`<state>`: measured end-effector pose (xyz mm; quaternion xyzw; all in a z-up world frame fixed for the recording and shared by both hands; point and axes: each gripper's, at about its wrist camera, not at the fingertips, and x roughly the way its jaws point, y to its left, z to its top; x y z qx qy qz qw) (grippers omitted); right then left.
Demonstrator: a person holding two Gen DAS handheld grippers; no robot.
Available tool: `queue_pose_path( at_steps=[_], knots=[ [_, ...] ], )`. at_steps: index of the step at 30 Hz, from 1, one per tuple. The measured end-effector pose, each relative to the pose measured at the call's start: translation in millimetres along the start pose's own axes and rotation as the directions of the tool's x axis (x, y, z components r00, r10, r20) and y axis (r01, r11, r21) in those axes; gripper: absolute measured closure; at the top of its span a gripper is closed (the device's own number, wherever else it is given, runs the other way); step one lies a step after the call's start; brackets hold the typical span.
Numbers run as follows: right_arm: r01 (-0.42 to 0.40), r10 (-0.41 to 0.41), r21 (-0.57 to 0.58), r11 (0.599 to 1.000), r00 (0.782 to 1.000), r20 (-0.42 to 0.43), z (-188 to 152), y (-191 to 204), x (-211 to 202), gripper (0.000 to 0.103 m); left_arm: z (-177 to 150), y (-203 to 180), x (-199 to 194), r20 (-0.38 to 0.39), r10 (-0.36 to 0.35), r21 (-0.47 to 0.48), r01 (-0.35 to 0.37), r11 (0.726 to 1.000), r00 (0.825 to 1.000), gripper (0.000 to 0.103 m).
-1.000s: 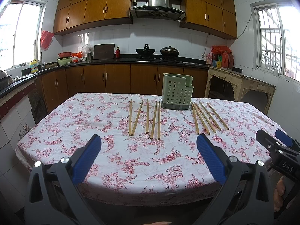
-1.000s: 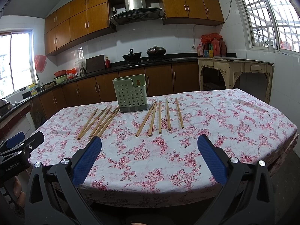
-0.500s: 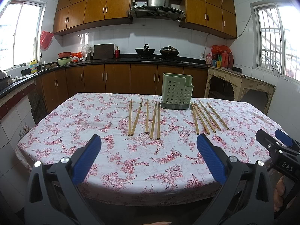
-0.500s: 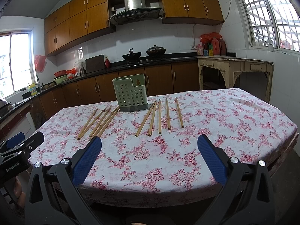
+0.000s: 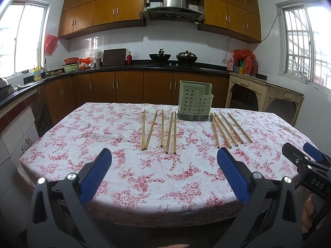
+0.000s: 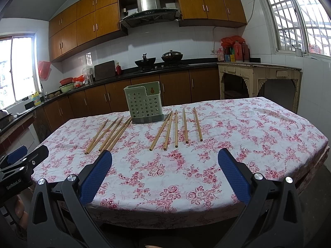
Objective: Organize utensils
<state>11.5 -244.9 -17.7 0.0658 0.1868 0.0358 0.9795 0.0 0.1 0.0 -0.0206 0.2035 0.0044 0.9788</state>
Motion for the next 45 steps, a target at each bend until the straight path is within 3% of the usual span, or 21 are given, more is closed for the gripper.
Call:
queue_pose_path(
  at_steps=[15,21,28,33,36,39,43,45],
  knots=[
    [0.004,-0.004,0.011,1.0,1.0,-0.024,2,-5,7,0.002,1,2,5,-0.019,0.005,-0.003,-0.005,1.0,1.0,0.004],
    [0.019,-0.015,0.046,0.999,0.996,-0.084,-3,-13,24,0.002,-6,10,22,-0.105,-0.032,-0.057,0.027,0.998,0.994,0.004],
    [0.059,-0.042,0.088,0.994,0.983,-0.178,4,-31,65,0.002,-7,28,64,-0.205,-0.033,-0.088,0.015,0.996,0.978,0.004],
    [0.134,-0.097,0.133,0.982,0.962,-0.254,27,-58,122,0.002,17,38,106,-0.227,0.023,-0.04,-0.033,0.999,0.974,0.004],
    [0.191,-0.16,0.092,0.977,0.949,-0.272,41,-68,153,0.003,35,50,138,-0.236,0.079,-0.012,-0.084,0.996,0.969,0.004],
    [0.227,-0.192,0.069,0.971,0.925,-0.329,47,-80,189,0.014,44,63,175,-0.276,0.094,-0.018,-0.103,0.995,0.956,0.005],
    [0.24,-0.188,0.065,0.969,0.88,-0.435,43,-90,229,0.037,43,74,220,-0.378,0.08,-0.019,-0.094,0.995,0.922,0.02],
    [0.239,-0.184,0.057,0.969,0.86,-0.476,38,-94,245,0.041,39,78,241,-0.434,0.077,-0.008,-0.09,0.996,0.897,0.03]
  ],
)
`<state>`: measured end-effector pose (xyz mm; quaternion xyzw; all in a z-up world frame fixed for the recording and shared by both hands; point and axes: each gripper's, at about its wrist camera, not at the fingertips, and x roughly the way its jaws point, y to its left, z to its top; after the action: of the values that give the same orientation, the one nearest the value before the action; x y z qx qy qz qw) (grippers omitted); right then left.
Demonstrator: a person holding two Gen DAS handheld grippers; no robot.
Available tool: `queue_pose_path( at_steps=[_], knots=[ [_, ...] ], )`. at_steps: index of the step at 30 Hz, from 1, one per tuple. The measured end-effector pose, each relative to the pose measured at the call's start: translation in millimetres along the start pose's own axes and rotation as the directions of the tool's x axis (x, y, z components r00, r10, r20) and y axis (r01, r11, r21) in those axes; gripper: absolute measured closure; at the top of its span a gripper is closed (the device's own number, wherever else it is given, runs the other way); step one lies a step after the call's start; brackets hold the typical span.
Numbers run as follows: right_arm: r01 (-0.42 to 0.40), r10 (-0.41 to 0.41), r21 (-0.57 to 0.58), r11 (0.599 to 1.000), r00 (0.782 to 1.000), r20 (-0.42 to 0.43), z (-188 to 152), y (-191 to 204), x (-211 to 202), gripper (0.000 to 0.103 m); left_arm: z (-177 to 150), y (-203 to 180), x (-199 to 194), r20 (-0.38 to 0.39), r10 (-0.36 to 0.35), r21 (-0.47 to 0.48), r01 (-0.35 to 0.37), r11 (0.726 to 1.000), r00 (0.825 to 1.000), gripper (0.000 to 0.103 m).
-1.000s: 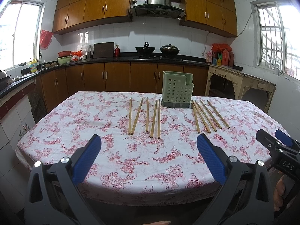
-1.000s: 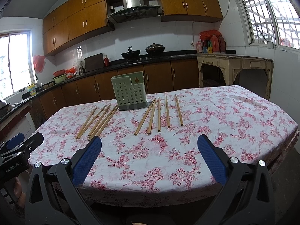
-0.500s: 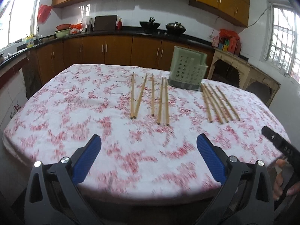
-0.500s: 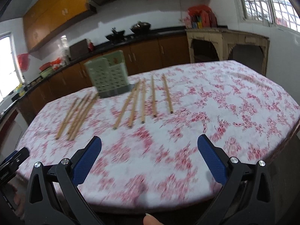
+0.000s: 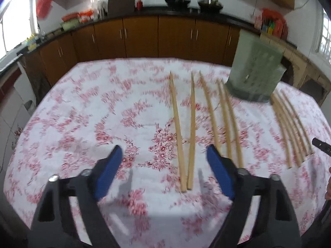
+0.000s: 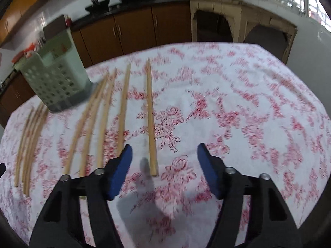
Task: Organize utensils
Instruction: 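Lower the right tool onto a wooden chopstick and close on it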
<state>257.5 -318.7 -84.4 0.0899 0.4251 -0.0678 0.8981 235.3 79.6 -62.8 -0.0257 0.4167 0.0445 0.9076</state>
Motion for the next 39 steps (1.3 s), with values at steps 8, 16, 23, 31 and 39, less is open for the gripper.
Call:
queue_pose_path(
  at_steps=[8,16,23,31,39],
  knots=[
    [0.031,-0.032,-0.044,0.999,0.999,-0.02,3,6,17,0.052,8,-3,38,-0.093,-0.054,0.004,0.054,0.999,0.994,0.07],
    [0.019,-0.02,-0.058,0.998,1.0,-0.007,15,16,28,0.094,29,-1,59,-0.087,-0.025,0.028,0.028,0.999,0.996,0.094],
    [0.016,-0.016,-0.032,0.999,1.0,0.008,13,15,26,0.094,20,13,50,-0.07,-0.084,0.009,0.085,0.996,0.994,0.087],
    [0.02,-0.02,-0.031,0.999,1.0,0.013,11,16,23,0.094,9,10,39,-0.059,-0.094,0.024,0.096,0.995,0.994,0.084],
    [-0.012,0.013,-0.031,0.999,1.0,0.017,7,12,19,0.095,1,10,31,-0.042,-0.072,0.029,0.073,0.997,0.997,0.095]
  ],
)
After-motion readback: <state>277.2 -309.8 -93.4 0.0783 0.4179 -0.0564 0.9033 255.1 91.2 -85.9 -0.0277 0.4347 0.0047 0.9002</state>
